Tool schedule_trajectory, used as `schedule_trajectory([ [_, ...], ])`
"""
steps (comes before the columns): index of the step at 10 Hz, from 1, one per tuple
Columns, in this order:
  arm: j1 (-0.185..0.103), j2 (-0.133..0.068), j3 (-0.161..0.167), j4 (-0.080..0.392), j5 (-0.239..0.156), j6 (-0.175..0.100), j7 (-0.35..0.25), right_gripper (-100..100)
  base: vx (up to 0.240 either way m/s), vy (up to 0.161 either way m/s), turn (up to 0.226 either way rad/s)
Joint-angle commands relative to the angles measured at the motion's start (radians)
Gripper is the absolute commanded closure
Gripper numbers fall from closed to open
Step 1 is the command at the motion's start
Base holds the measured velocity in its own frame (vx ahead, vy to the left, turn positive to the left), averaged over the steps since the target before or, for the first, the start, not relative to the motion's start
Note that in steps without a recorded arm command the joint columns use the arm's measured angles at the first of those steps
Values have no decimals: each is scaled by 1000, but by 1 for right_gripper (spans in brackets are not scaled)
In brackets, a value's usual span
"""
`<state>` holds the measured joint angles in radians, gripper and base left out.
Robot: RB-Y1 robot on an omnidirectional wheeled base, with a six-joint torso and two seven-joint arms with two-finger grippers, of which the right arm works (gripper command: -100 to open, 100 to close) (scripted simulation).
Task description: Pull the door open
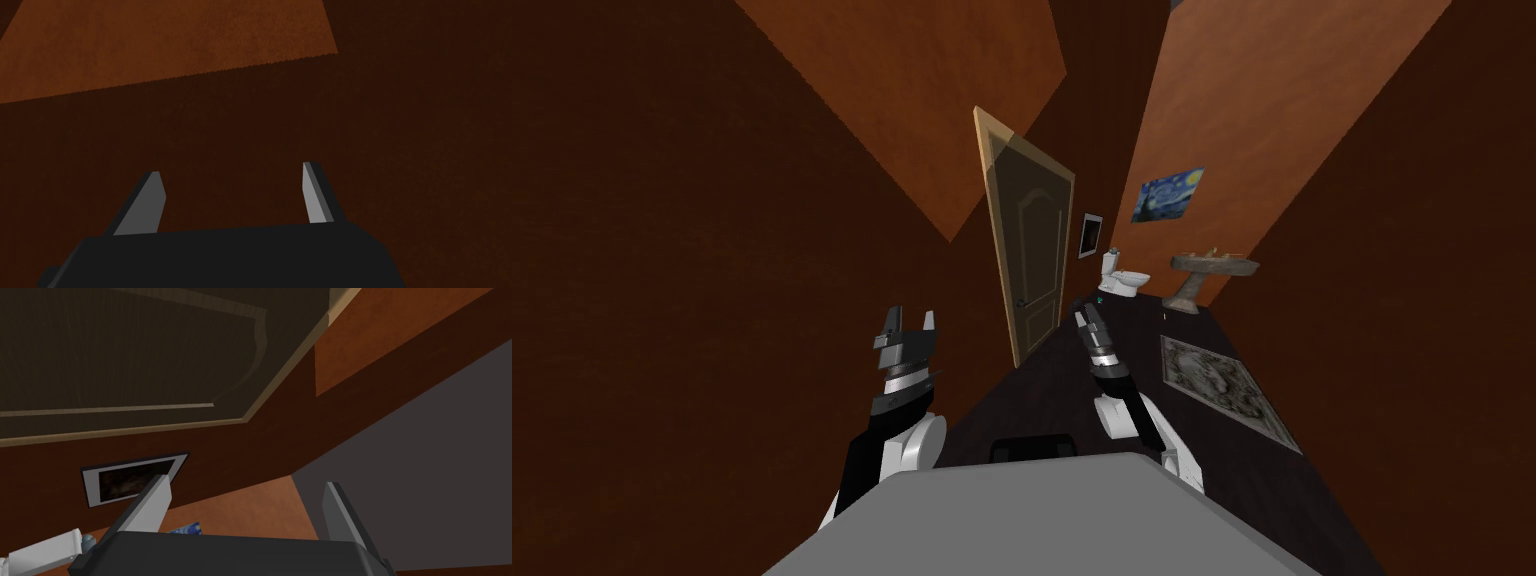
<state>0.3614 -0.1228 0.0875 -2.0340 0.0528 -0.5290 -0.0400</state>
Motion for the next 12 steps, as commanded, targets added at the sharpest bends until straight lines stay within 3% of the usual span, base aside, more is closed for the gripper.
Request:
schedule_trajectory([
  [1, -26, -18, 2, 50, -7, -7, -16, -100, 79, -31, 173],
  [5, -55, -38, 9, 149, -14, -23, -32, -100, 68, -22, 106],
  [12, -132, -93, 27, 358, -34, -65, -76, -100, 56, -32, 133],
])
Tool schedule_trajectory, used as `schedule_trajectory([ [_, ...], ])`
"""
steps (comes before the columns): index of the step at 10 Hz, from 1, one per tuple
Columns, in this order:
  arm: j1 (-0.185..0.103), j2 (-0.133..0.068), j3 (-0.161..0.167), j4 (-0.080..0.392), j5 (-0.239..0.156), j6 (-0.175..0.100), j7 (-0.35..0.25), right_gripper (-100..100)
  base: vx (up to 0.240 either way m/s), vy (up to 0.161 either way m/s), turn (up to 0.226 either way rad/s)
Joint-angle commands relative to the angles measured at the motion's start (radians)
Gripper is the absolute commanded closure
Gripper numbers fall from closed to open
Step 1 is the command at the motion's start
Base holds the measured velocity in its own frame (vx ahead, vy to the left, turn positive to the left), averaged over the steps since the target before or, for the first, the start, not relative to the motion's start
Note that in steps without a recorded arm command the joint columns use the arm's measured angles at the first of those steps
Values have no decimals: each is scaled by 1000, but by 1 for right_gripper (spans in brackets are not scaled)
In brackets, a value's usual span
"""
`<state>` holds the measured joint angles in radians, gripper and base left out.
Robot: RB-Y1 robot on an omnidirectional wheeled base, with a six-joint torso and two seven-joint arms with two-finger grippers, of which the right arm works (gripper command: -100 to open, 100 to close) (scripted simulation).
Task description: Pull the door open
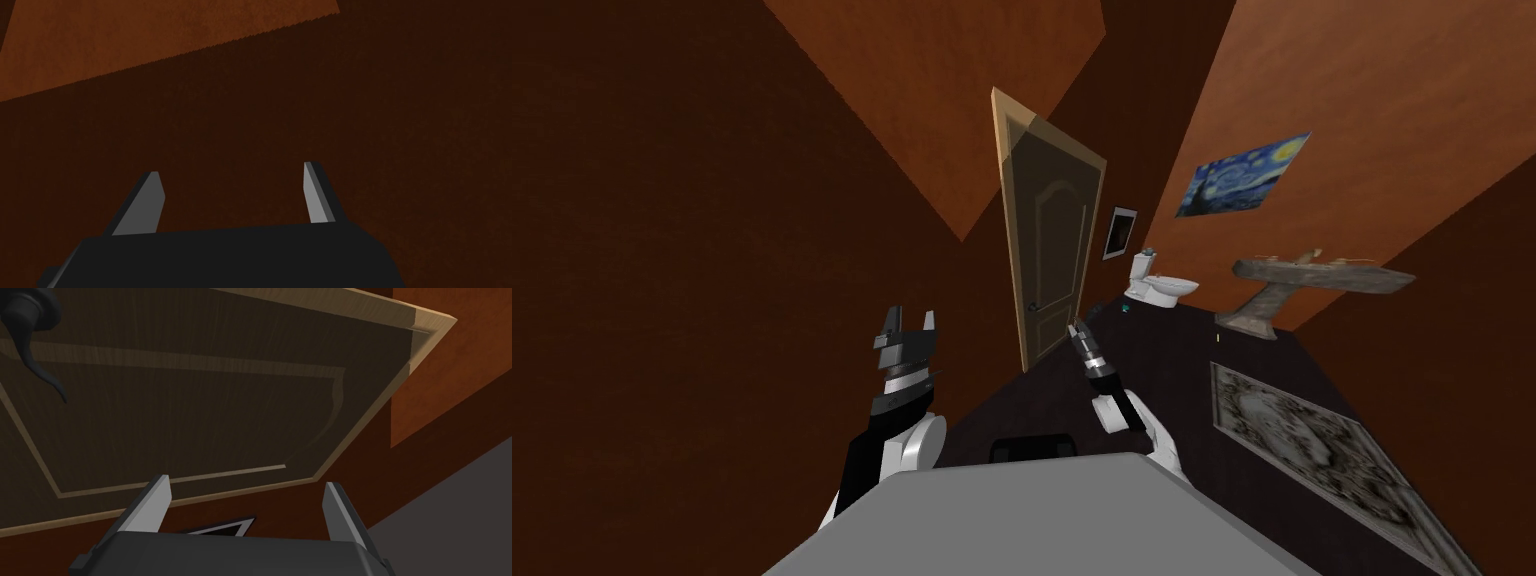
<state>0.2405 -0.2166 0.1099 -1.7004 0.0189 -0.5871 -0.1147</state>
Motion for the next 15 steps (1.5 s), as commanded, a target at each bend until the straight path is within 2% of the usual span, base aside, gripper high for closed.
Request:
schedule_trajectory([
  [1, -11, 1, 5, 40, 0, -7, -1, -100, 43, -20, 82],
  [2, -27, -11, 9, 75, -4, -15, -10, -100, 50, -23, 132],
  [3, -27, -11, 9, 86, -4, -15, -10, -100, 38, -21, 72],
  [4, -43, -22, 12, 123, -8, -24, -19, -100, 46, -22, 121],
  [5, -43, -22, 12, 132, -8, -24, -19, -100, 40, -23, 70],
  [7, -75, -44, 20, 206, -16, -41, -38, -100, 53, -45, 176],
  [8, -75, -44, 20, 224, -16, -41, -38, -100, 56, -40, 77],
  [9, -90, -55, 24, 263, -19, -50, -46, -100, 52, -29, 128],
  [10, -90, -55, 24, 270, -19, -50, -46, -100, 35, -28, 72],
  [12, -121, -77, 31, 339, -27, -66, -64, -100, 55, -34, 174],
  [15, -136, -88, 35, 403, -31, -75, -73, -100, 42, -37, 83],
])
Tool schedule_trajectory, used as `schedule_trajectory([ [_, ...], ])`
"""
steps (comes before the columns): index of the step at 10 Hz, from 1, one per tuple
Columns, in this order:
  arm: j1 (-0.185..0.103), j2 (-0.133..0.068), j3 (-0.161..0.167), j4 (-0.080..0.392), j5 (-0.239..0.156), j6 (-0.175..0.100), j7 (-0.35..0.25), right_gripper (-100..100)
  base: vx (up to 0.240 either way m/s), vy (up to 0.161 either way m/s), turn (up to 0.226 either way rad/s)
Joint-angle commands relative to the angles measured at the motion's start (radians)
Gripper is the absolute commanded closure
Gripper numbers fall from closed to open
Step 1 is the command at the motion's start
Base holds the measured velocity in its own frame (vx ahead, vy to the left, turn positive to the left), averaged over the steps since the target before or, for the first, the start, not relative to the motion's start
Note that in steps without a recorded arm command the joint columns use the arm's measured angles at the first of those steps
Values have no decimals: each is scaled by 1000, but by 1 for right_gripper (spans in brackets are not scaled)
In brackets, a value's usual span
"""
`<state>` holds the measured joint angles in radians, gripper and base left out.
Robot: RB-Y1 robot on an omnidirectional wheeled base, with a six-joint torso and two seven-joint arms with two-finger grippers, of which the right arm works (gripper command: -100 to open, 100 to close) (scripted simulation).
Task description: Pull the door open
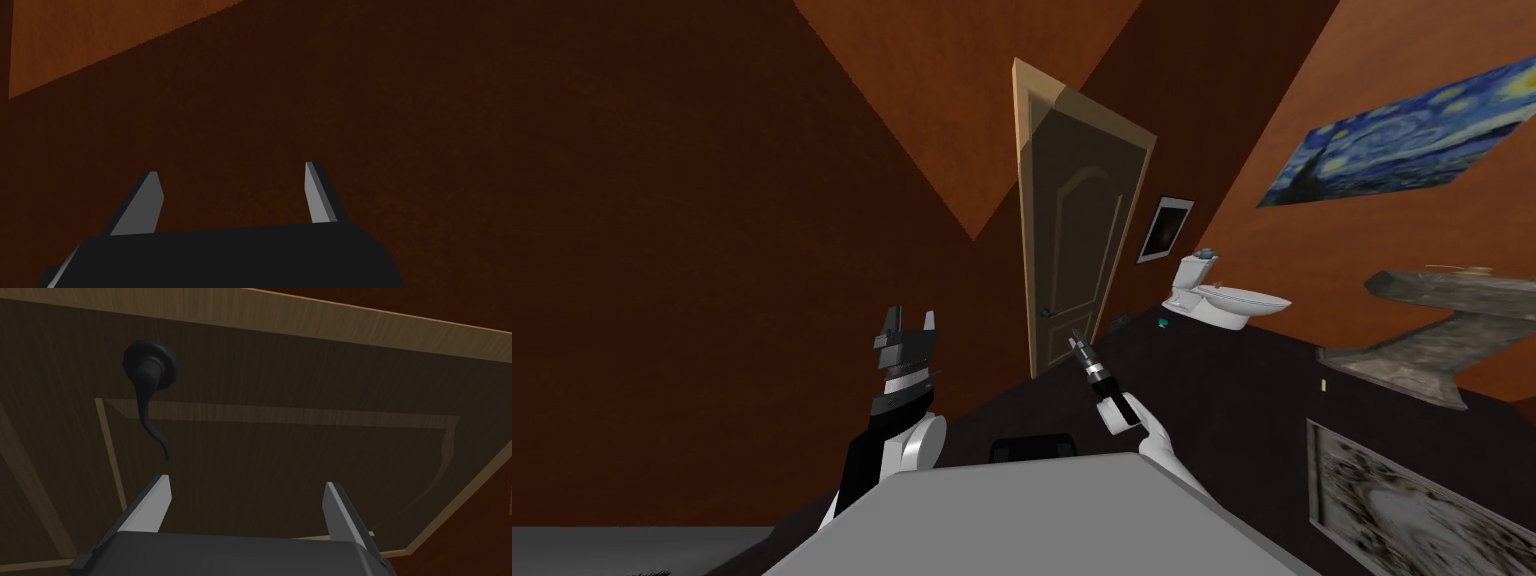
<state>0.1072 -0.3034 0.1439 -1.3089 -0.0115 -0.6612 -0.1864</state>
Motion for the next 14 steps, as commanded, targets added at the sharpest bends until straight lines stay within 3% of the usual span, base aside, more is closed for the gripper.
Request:
schedule_trajectory([
  [1, -17, -11, 4, 50, -4, -8, -9, -100, 35, -39, 101],
  [3, -32, -21, 7, 96, -8, -16, -17, -100, 53, -53, 152],
  [7, -84, -58, 20, 246, -21, -44, -47, -100, 62, -53, 166],
  [14, -153, -106, 36, 449, -38, -82, -86, -100, 53, -56, 137],
])
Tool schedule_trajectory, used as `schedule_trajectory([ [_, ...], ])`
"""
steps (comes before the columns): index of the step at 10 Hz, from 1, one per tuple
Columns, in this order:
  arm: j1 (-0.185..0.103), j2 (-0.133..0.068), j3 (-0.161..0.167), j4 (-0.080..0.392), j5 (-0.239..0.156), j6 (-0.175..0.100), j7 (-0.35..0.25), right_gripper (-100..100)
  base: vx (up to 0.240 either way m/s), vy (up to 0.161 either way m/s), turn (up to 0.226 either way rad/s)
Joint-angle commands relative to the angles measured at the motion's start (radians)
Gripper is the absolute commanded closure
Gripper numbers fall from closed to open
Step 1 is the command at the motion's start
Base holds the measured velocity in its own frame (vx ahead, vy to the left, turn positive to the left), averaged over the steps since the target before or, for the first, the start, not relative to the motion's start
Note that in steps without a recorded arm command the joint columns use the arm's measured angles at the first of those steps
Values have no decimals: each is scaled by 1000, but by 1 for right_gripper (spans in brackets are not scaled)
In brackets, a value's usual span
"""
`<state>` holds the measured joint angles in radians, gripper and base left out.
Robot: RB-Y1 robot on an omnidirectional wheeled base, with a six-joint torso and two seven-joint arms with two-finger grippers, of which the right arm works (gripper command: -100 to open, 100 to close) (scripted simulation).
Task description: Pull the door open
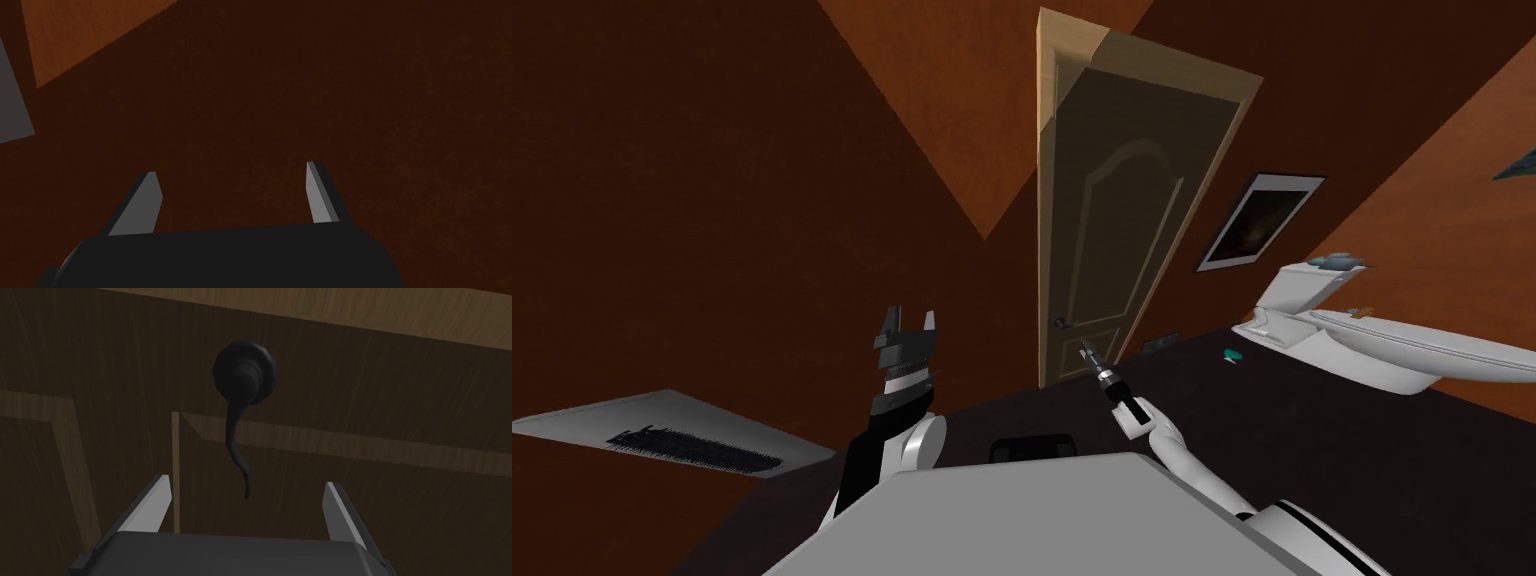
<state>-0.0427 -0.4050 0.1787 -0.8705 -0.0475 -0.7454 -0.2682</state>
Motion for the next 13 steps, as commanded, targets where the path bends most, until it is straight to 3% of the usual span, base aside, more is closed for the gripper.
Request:
schedule_trajectory([
  [1, -10, -10, 3, 30, -4, -1, -8, -100, 56, -54, 124],
  [2, -6, -5, 2, 22, -2, -4, -5, -100, 25, -26, 22],
  [3, 0, -21, -18, 51, -14, -27, -15, -100, 128, 50, 215],
  [4, 0, -21, -18, 51, -14, -27, -15, -100, 144, 68, 133],
  [5, 9, -39, -41, 83, -27, -52, -25, -100, 181, 99, 241],
  [9, 27, -77, -88, 148, -55, -105, -47, -100, 168, 59, 197],
  [12, 35, -91, -107, 173, -66, -126, -55, -100, 127, 2, 114],
  [13, 40, -87, -104, 148, -64, -109, -50, -100, 61, -2, 19],
])
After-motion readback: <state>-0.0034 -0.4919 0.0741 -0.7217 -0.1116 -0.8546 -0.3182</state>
